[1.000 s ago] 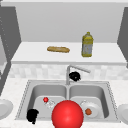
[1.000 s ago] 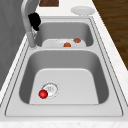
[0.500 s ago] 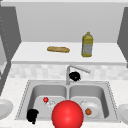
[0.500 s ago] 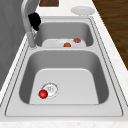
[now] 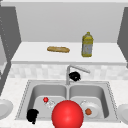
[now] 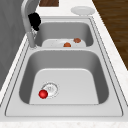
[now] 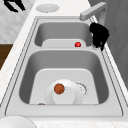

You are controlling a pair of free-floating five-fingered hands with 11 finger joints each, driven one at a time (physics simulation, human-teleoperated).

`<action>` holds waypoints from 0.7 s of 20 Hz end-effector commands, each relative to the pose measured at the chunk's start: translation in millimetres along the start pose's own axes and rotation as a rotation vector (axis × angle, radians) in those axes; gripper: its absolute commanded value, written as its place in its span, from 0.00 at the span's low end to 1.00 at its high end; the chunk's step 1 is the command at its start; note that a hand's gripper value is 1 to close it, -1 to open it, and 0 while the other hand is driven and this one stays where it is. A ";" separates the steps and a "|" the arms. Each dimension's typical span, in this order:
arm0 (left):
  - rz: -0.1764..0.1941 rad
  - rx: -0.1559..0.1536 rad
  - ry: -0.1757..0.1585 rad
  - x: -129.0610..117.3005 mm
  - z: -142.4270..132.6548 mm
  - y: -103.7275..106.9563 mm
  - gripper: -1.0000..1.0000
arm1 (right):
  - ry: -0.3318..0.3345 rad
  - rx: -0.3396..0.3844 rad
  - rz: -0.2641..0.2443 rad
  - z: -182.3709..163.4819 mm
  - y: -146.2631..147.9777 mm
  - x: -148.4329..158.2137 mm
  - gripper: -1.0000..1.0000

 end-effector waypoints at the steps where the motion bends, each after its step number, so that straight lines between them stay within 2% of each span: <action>1: 0.000 0.000 0.000 0.0 0.0 0.0 0.50 | -0.010 0.006 0.016 12.1 -1.8 1.8 1.00; 3: 0.000 0.000 0.000 0.0 0.0 0.0 0.50 | 0.022 0.003 -0.001 0.7 0.9 -4.0 1.00; 4: 0.000 0.000 0.000 0.0 0.0 0.0 0.50 | 0.023 0.010 -0.011 -0.7 1.2 -4.2 1.00; 5: 0.000 0.000 0.000 0.0 0.0 0.0 0.50 | 0.000 -0.005 -0.004 0.6 0.2 0.4 1.00; 8: 0.000 0.000 0.000 0.0 0.0 0.0 0.50 | -0.002 0.001 0.004 -2.5 -0.1 5.1 1.00; 9: 0.000 0.000 0.000 0.0 0.0 0.0 0.50 | -0.010 0.011 0.030 0.1 -0.5 5.6 0.00; 10: 0.000 0.000 0.000 0.0 0.0 0.0 0.50 | -0.013 0.036 0.052 -0.6 -3.6 4.8 0.00; 14: 0.000 0.000 0.000 0.0 0.0 0.0 0.50 | -0.050 0.057 0.106 2.5 -17.2 10.2 0.00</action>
